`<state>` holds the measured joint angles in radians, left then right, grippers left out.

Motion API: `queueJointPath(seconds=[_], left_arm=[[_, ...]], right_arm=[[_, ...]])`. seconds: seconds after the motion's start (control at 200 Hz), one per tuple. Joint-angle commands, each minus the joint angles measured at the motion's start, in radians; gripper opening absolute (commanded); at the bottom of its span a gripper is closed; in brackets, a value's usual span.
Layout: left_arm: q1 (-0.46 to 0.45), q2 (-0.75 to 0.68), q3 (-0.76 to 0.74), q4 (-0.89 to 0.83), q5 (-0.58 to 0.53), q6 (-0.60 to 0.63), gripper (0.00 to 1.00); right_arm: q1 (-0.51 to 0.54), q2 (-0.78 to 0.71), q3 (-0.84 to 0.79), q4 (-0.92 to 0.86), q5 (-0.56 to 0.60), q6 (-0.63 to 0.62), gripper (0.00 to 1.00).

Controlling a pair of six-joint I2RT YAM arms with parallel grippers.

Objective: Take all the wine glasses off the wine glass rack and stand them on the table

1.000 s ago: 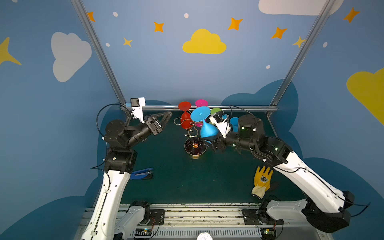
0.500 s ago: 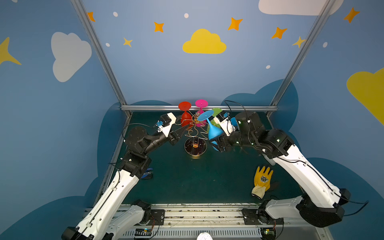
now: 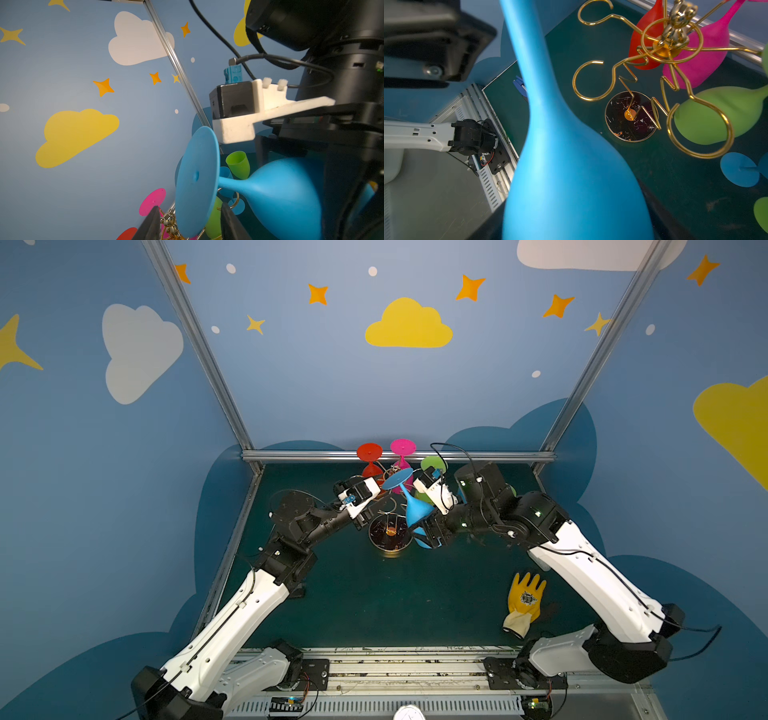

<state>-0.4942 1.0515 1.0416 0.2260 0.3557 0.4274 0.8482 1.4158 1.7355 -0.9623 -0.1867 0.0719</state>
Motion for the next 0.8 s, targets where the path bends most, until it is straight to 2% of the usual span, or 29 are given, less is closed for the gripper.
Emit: queueJointPath(seconds=[0.0,0.24,0.345,0.461,0.586,0.671,0.796], left_arm=[[-0.004,0.003,0.039,0.013,-0.019,0.016,0.42],[-0.01,0.005,0.038,0.013,-0.028,0.008,0.23],[-0.01,0.002,0.034,0.01,-0.032,0.001,0.14],[-0.01,-0.008,0.022,0.02,-0.056,-0.022,0.04],[-0.01,-0.015,0.014,0.021,-0.106,-0.062,0.03],[-0.011,-0.019,0.016,0.001,-0.116,-0.103,0.03],[-0.01,-0.025,0.006,-0.019,-0.177,-0.197,0.03]], right_arm=[[0.014,0.001,0.014,-0.01,-0.032,0.015,0.27],[0.025,-0.004,-0.031,-0.001,-0.038,0.035,0.28],[0.025,-0.009,-0.049,0.003,-0.045,0.043,0.32],[0.026,-0.023,-0.064,0.016,-0.051,0.053,0.47],[0.014,-0.051,-0.077,0.049,-0.051,0.059,0.71],[-0.009,-0.07,-0.085,0.081,-0.088,0.076,0.79],[-0.064,-0.114,-0.129,0.164,-0.183,0.124,0.83]])
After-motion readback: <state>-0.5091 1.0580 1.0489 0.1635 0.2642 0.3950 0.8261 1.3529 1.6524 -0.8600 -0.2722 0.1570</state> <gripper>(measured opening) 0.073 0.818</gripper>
